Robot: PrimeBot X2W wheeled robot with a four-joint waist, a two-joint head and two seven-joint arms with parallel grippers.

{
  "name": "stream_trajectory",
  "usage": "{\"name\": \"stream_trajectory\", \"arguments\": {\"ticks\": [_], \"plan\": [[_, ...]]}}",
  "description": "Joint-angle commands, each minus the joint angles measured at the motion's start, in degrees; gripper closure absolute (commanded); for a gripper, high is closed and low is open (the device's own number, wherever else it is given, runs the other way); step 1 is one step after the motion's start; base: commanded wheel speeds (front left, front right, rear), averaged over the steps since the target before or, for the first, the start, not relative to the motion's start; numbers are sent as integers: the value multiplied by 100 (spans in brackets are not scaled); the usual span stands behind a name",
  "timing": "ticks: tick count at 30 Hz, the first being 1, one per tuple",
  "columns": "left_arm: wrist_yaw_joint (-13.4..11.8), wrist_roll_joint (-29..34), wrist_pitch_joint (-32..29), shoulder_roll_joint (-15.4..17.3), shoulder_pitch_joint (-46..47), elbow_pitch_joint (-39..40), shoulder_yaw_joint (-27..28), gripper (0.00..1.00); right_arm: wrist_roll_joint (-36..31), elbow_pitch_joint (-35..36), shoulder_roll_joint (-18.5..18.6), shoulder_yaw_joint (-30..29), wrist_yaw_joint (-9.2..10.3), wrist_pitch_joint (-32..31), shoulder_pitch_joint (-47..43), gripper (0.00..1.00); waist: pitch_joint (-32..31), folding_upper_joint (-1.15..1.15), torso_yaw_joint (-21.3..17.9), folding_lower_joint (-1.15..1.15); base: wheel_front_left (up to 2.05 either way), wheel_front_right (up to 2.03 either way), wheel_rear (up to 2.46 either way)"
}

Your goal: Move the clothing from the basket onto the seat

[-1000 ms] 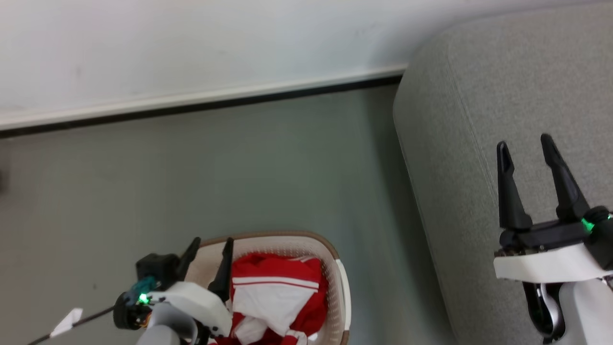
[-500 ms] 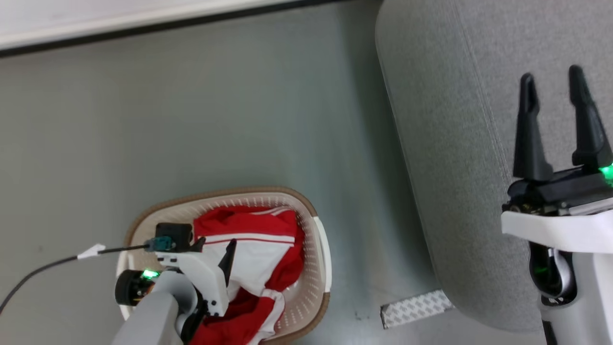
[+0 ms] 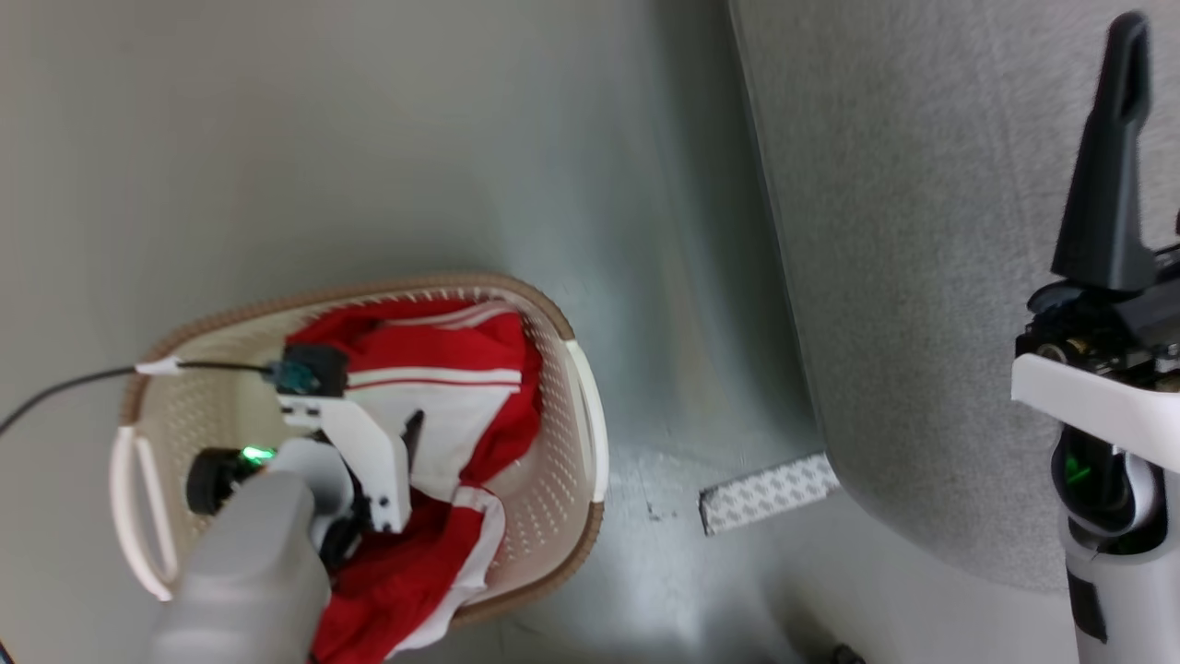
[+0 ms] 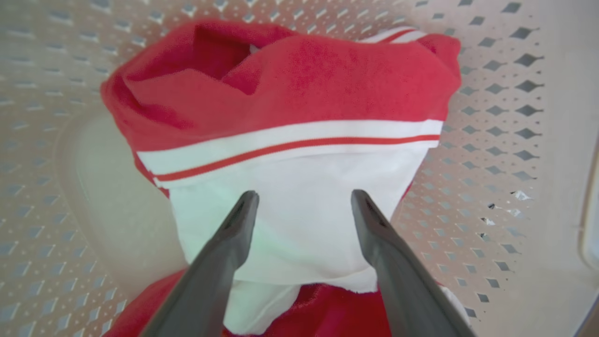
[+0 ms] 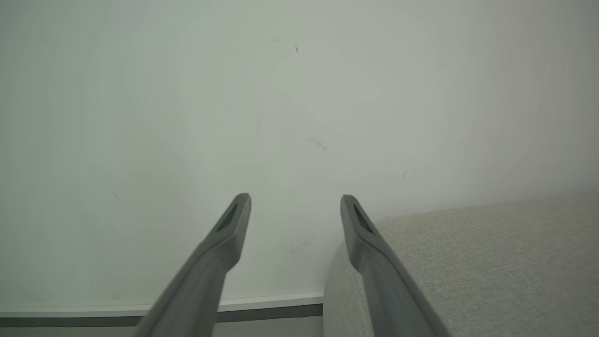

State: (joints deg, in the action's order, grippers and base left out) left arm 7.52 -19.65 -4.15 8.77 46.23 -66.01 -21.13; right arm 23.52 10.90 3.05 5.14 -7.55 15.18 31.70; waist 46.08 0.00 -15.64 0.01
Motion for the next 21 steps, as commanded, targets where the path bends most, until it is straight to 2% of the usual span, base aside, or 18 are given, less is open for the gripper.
{"name": "stream_trajectory", "arguments": {"ticks": [1,8,18,19,20,21], "plan": [[-10,-131,-28,102,175,-107,13,0,75,112,-21,1,12,-5,138,0,394,0,-150,-1,0,0,0],[-27,86,-162,291,694,-494,-228,0,273,478,-22,0,12,-5,309,0,907,0,-366,-1,0,0,0],[-107,183,-308,292,1029,-696,-413,0,352,661,-23,-96,12,-5,275,0,1163,0,-459,-1,0,0,0],[-108,192,-298,305,1044,-703,-429,35,361,656,-23,-96,12,-5,269,0,1167,0,-463,-1,0,0,0],[-103,190,-285,316,1050,-708,-443,99,374,646,-23,-95,12,-5,271,0,1167,0,-468,-1,0,0,0],[-93,189,-269,321,1053,-711,-458,100,375,631,-23,-90,12,-5,279,0,1165,0,-473,-1,0,0,0]]}}
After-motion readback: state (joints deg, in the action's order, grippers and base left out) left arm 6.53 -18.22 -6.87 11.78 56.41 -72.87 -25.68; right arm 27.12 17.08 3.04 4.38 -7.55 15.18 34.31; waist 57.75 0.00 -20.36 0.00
